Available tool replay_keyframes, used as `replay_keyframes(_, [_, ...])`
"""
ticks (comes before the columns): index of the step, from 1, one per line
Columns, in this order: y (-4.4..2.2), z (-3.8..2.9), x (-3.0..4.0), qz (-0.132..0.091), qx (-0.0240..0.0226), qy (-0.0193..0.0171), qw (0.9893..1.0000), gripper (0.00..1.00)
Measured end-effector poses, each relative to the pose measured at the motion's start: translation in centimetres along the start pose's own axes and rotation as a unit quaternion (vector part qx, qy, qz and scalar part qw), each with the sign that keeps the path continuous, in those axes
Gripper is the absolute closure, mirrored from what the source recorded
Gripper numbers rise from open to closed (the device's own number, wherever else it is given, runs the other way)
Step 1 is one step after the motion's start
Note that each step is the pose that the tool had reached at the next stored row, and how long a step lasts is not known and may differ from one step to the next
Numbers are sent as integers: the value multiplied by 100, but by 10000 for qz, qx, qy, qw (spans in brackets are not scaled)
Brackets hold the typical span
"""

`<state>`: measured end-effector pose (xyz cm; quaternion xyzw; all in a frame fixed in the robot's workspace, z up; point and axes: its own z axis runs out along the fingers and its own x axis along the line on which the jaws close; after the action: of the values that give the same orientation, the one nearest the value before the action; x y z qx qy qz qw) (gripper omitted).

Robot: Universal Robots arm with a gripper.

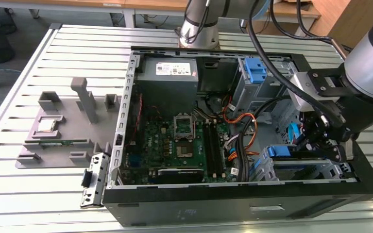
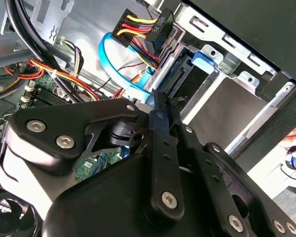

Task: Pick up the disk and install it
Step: 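Insert the first disk wire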

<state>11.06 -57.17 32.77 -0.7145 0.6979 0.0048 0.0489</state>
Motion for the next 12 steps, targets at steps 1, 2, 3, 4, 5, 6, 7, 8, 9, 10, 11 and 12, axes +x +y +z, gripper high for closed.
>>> replay_keyframes(1, [0, 0, 0, 0, 0, 0, 10000, 84])
replay_keyframes(2, [0, 0, 0, 0, 0, -1, 10000, 84])
replay_keyframes(3, [0, 6, -1, 0, 0, -8, 10000, 84])
replay_keyframes(4, [0, 6, 0, 0, 0, -7, 10000, 83])
replay_keyframes(5, [0, 6, 0, 0, 0, -6, 10000, 77])
replay_keyframes(6, [0, 5, 0, 0, 0, -4, 10000, 77])
replay_keyframes(7, [0, 2, 0, 0, 0, -1, 10000, 77])
replay_keyframes(8, [0, 1, 0, 0, 0, -1, 10000, 70])
replay_keyframes(9, [0, 1, 0, 0, 0, -1, 10000, 70])
replay_keyframes(10, [0, -5, 0, 0, 0, 0, 10000, 70])
replay_keyframes(11, [-1, -20, -2, 0, 0, 0, 10000, 70])
replay_keyframes(12, [-3, -42, -4, 0, 0, -1, 10000, 70])
